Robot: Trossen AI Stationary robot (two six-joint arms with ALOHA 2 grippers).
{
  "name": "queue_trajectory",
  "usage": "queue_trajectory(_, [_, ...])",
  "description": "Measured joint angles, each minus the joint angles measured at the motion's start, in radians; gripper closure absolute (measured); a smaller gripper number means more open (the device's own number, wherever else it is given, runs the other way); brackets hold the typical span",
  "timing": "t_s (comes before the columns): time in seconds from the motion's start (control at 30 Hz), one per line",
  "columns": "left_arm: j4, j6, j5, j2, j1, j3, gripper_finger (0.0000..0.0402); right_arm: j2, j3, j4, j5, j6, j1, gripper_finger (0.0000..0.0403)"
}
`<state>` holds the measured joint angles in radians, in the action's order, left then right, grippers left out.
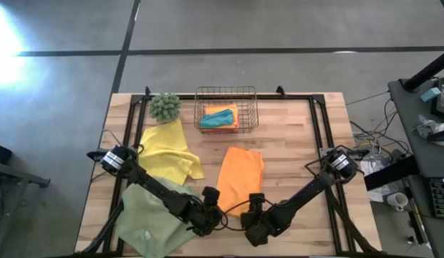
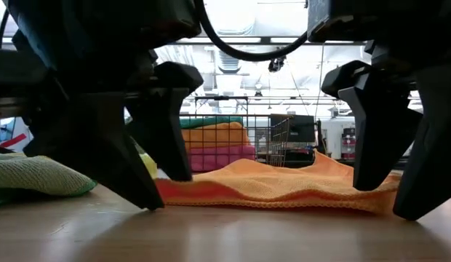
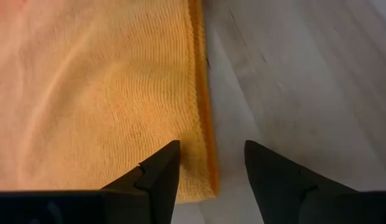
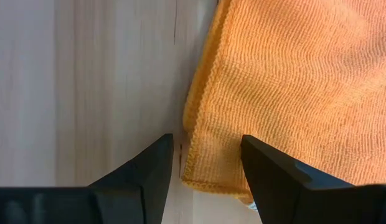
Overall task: Fold microfiber towels
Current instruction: Fold the orange microfiber towel
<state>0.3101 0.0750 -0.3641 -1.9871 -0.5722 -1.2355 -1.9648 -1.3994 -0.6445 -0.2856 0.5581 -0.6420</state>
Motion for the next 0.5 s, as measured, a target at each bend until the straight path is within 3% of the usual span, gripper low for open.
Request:
queue_trajectory(0.3, [0.012,-0.003,-0.099,-0.006,0.032,0.001,0.0237,0.000,0.010,0.008,0.010,0.034,0.021,0.0230])
queue_trajectory(0.5, [0.013,-0.003,-0.097,-0.006,0.057,0.003,0.0286,0.000,0.010,0.008,0.016,0.037,0.036,0.0272])
